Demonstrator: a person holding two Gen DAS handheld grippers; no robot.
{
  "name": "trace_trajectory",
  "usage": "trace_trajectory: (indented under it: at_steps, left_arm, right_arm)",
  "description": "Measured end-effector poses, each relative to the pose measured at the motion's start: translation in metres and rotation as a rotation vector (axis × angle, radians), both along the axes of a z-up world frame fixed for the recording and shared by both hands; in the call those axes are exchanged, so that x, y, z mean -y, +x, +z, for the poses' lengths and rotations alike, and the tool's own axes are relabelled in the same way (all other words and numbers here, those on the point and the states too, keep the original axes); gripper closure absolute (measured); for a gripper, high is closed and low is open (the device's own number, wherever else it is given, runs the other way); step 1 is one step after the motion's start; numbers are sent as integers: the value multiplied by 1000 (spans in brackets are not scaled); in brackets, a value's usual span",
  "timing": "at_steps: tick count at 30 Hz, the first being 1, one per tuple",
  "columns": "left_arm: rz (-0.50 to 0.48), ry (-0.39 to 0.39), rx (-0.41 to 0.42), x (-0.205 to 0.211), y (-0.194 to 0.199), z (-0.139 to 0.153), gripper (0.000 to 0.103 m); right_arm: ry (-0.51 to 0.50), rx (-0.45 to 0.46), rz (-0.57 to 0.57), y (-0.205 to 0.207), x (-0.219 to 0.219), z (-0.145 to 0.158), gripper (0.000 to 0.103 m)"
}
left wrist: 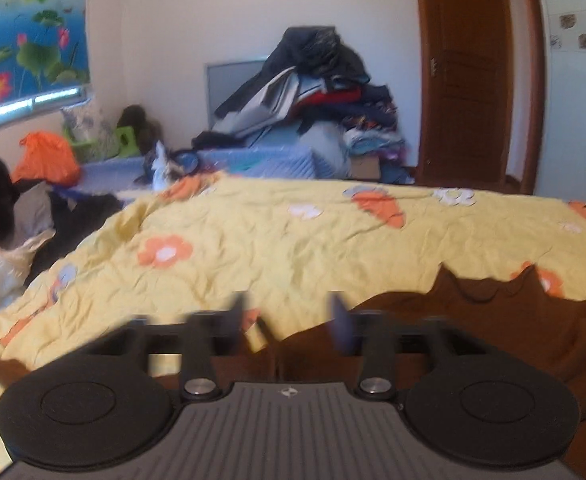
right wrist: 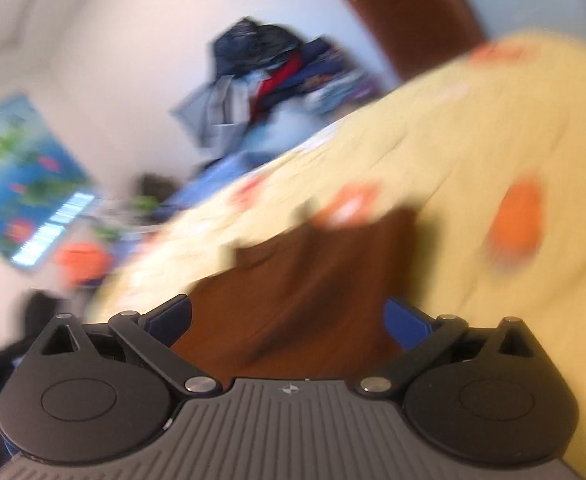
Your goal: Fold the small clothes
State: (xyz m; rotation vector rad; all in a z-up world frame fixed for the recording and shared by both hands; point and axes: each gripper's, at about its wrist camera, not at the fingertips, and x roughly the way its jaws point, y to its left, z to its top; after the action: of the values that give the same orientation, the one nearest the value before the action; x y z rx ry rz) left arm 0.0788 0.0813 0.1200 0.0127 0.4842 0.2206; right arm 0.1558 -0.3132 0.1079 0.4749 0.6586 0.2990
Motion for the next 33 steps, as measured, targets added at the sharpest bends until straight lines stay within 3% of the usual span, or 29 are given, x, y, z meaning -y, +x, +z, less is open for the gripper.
trace_trajectory:
  at_steps: [1,4,5,7,8,9,12,15,17,19,20,22,25,27,30,31,33]
  left_arm:
    - [-3,7,22,6,2,0,0]
    - [-24,13,64,21,5,-3,0]
    - [-65,-13,43,25,11,-7,0]
    - [-156,-72,-15,32,24,-20,0]
    - [-187,-100,-54,35,33,-30,0]
    - [-209,-132,-108,38,44,-39,0]
    - [-238,-268,-250,35,70,-72,0]
    - [-163,-320,-353,28,83,-106,0]
    - [-149,-242,-313,31,79,-112,0]
    - [-164,-170,-313,39,77,-114,0]
    - [-171,-140,-316,42,77,-114,0]
    - [-182,-131,-312,46,73,-109,0]
    - [-217,-182,-301,49,74,-105,0]
    - [-193,-166,-321,53,80,-110,0]
    - [-207,-124,-319,59,82,-112,0]
    - [-214,-143,-319,55,80,-110,0]
    - [-206,-220,-287,38,65,-101,0]
  right_arm:
    - [-63,-26,-32,18,3,-2,2]
    - [-146,-150,-65,61,10,-25,24]
    - [-132,-193,-45,70,12,-35,37]
    - [-123,-166,-15,73,11,-41,55]
    - [-113,-187,-4,76,13,-41,84]
    - [-82,-209,4,77,17,-40,87]
    - [-55,-147,-7,67,34,-23,89]
    - [-124,-200,-35,65,49,-41,95]
    - [-74,-193,-36,61,56,-41,91]
    - [-67,-184,-70,57,57,-32,72]
    - [-92,-165,-108,58,55,-26,52]
    - [-113,-58,-125,48,45,-5,49]
    - [-66,-8,21,45,11,11,44]
    - [-103,-29,115,51,-16,4,28]
    - [-196,-161,134,65,-38,-35,27]
    - [-217,-68,129,57,-38,-38,23]
    - [-267,-29,149,49,-39,-44,19]
